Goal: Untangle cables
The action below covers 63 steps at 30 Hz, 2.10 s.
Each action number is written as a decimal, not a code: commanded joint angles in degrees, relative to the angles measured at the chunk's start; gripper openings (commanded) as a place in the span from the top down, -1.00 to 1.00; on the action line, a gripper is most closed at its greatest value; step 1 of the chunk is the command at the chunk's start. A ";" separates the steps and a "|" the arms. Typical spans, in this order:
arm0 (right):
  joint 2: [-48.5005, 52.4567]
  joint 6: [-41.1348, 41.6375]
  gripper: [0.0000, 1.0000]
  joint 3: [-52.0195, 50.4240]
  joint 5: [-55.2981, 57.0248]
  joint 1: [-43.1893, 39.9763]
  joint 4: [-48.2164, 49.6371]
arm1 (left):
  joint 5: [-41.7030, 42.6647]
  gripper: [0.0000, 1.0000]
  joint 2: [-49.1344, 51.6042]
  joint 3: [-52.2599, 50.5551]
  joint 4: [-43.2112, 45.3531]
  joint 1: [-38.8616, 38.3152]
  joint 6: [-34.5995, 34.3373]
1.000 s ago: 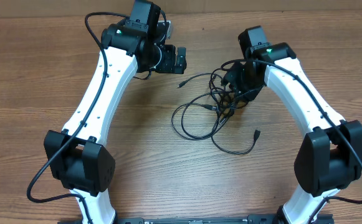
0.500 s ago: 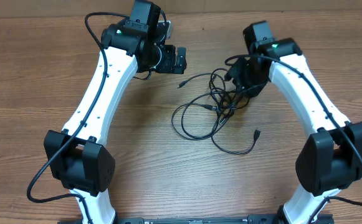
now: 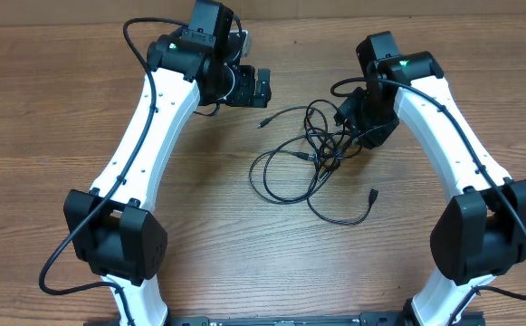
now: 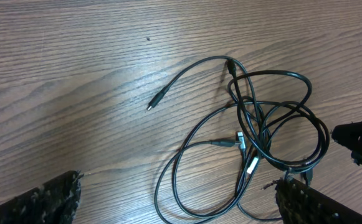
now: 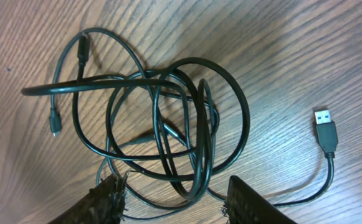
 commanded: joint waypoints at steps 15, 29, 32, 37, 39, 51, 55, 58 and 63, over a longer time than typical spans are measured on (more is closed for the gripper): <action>-1.09 4.76 0.05 -4.42 0.74 2.43 5.97 | -0.35 -0.99 -0.24 0.31 -0.17 -0.07 1.07; -1.09 4.11 0.07 -10.12 -2.93 2.47 14.40 | -0.35 -0.99 -0.24 0.31 -0.13 -0.07 1.07; -1.03 2.73 0.14 -10.23 -2.71 2.47 16.17 | -0.35 -0.99 -0.24 0.31 -0.15 -0.07 1.09; -0.31 2.80 0.64 -10.32 -2.93 2.73 15.72 | -0.35 -0.99 -0.24 0.31 -0.13 -0.07 1.07; 0.68 2.75 0.85 -10.34 -3.17 3.15 15.80 | -0.35 -0.99 -0.24 0.31 -0.11 -0.07 1.07; -3.02 -15.08 0.93 -4.52 -18.71 0.59 27.69 | 0.33 -1.00 -0.24 0.31 -1.03 -0.07 0.15; -7.13 -11.04 0.93 -1.40 -22.18 -1.31 27.89 | 0.33 -1.00 -0.22 0.31 -1.16 -0.11 -3.10; -8.04 -7.41 0.93 -1.40 -22.21 -1.31 28.63 | 0.31 -0.99 -0.22 0.31 -1.09 -0.57 -5.16; -8.20 -5.42 0.93 -1.16 -23.32 -1.31 31.45 | 0.35 -0.99 -0.22 0.20 -1.64 -2.43 -5.09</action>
